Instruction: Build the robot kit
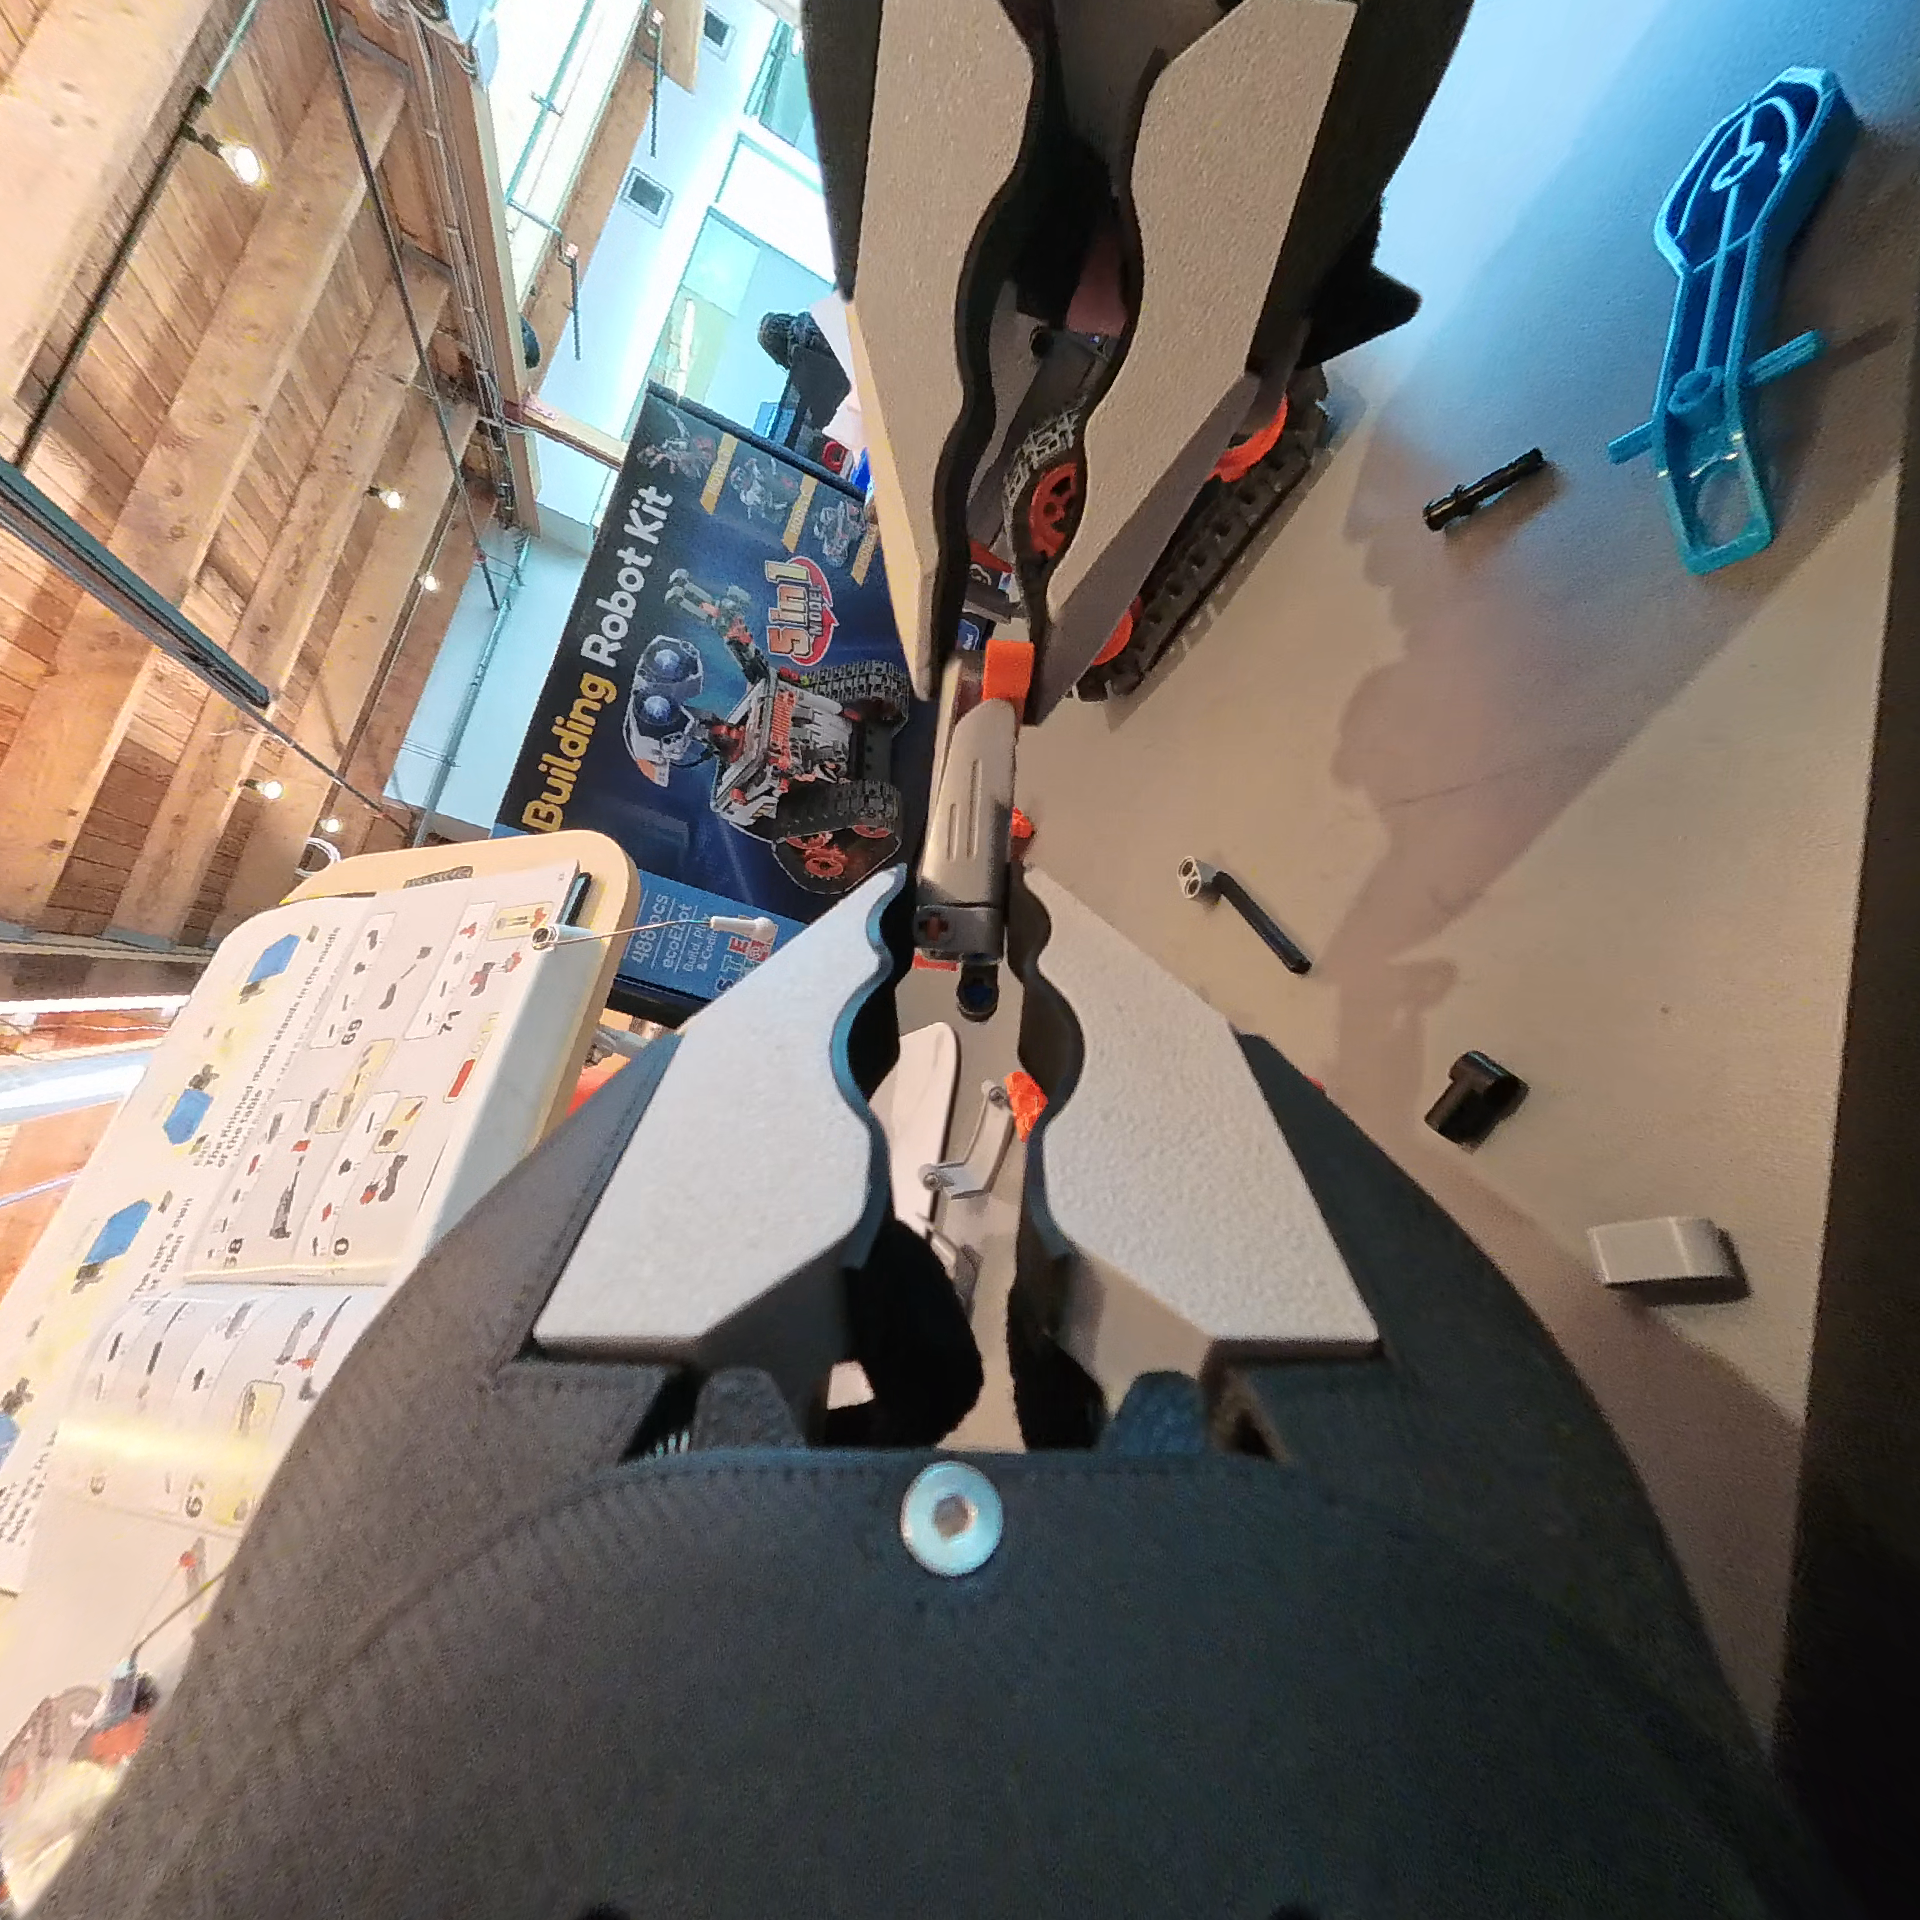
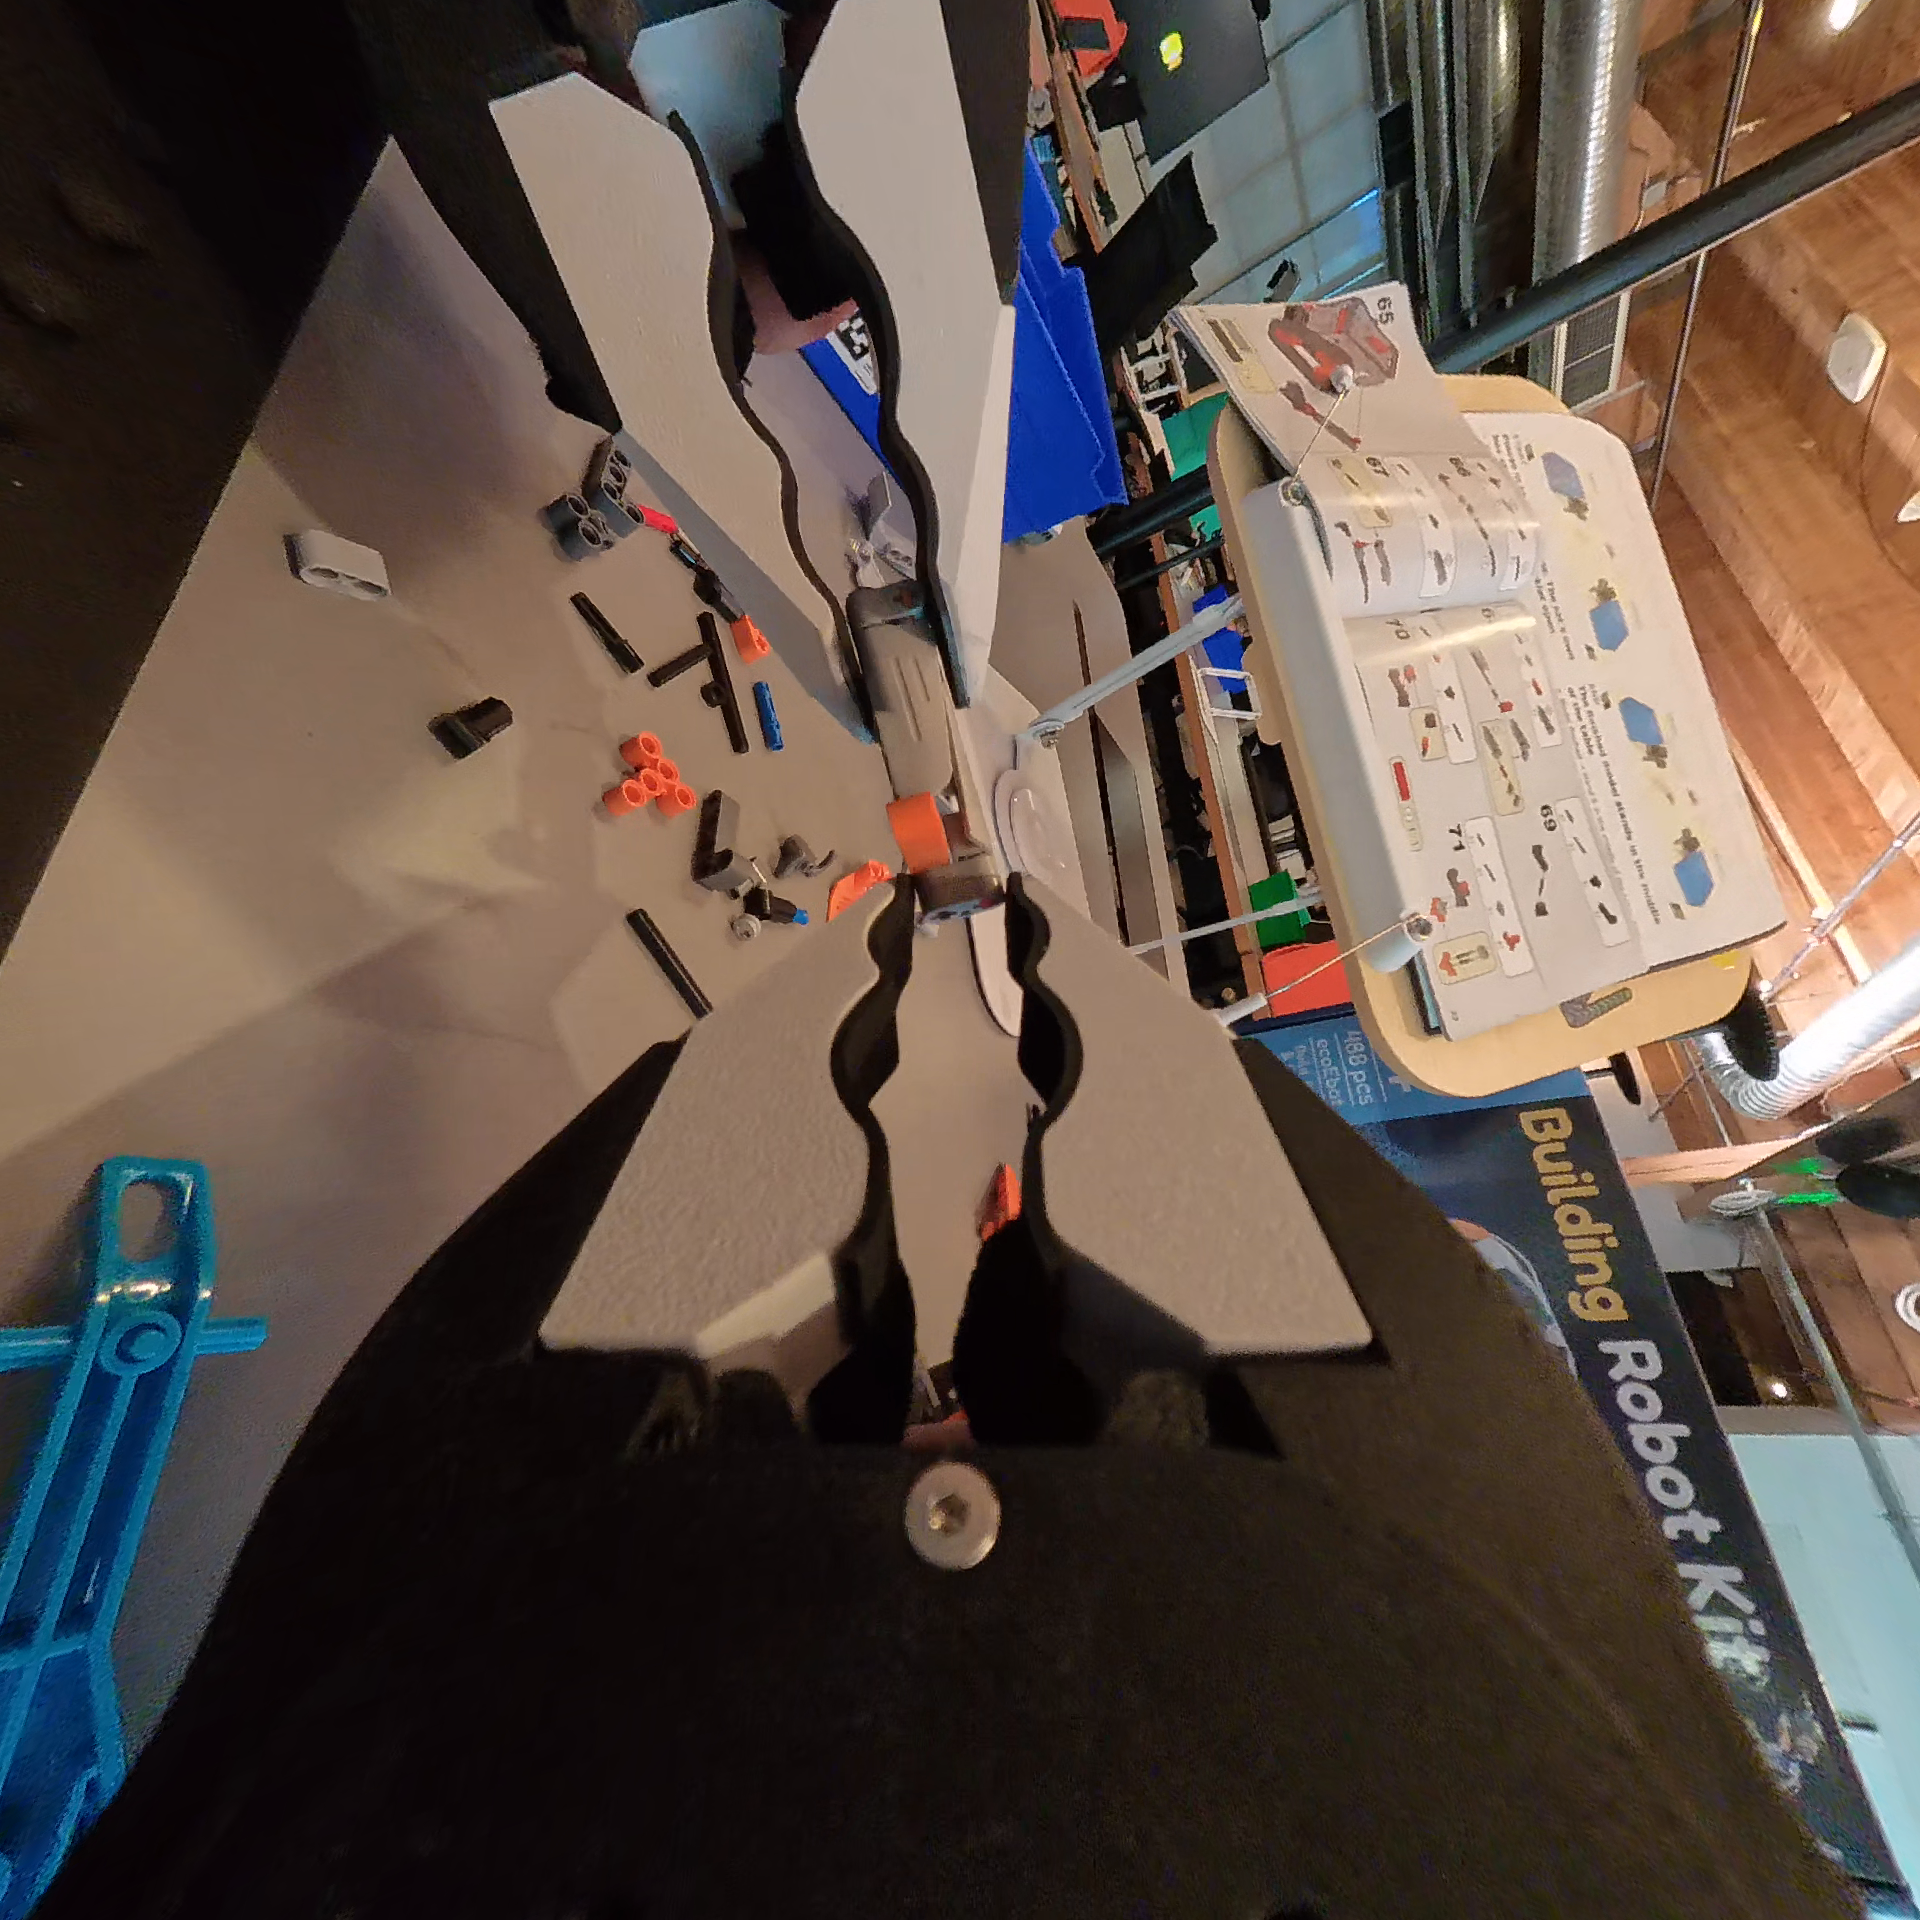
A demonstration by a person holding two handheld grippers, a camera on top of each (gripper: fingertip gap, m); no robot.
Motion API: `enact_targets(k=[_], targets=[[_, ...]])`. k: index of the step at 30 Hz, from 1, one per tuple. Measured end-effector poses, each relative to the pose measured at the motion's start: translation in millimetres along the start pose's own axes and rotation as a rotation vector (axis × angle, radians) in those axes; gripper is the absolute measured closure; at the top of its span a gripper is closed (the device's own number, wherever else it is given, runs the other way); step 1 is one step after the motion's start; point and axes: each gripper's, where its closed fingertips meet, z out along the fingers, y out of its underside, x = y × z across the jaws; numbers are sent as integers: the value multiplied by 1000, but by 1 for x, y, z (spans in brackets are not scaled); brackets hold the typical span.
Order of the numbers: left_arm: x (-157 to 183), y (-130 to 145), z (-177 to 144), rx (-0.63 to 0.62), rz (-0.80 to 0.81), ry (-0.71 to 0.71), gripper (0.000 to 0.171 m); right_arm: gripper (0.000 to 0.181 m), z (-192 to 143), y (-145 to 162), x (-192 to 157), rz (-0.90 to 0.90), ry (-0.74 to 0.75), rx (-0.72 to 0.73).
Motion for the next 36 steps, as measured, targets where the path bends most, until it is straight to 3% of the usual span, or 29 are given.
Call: enact_targets(k=[13, 25, 28, 30, 36], targets=[[-13, 1, 1, 20, -160, 0, 152, 168, 0, -6, 9, 87, -18, 15], [-14, -1, 7, 11, -181, 6, 155, 166, 0, 1, 16, 152, -24, 5], [-13, -3, 9, 15, -178, 8, 157, 157, 4, 7, 16, 202, -50, -18], [-11, -3, 10, 12, -172, 20, 157, 166, 2, 8, 17, 202, -54, -3], [-10, -4, 11, 18, -190, 27, 156, 167, 0, 7, 17, 197, -68, -2]])
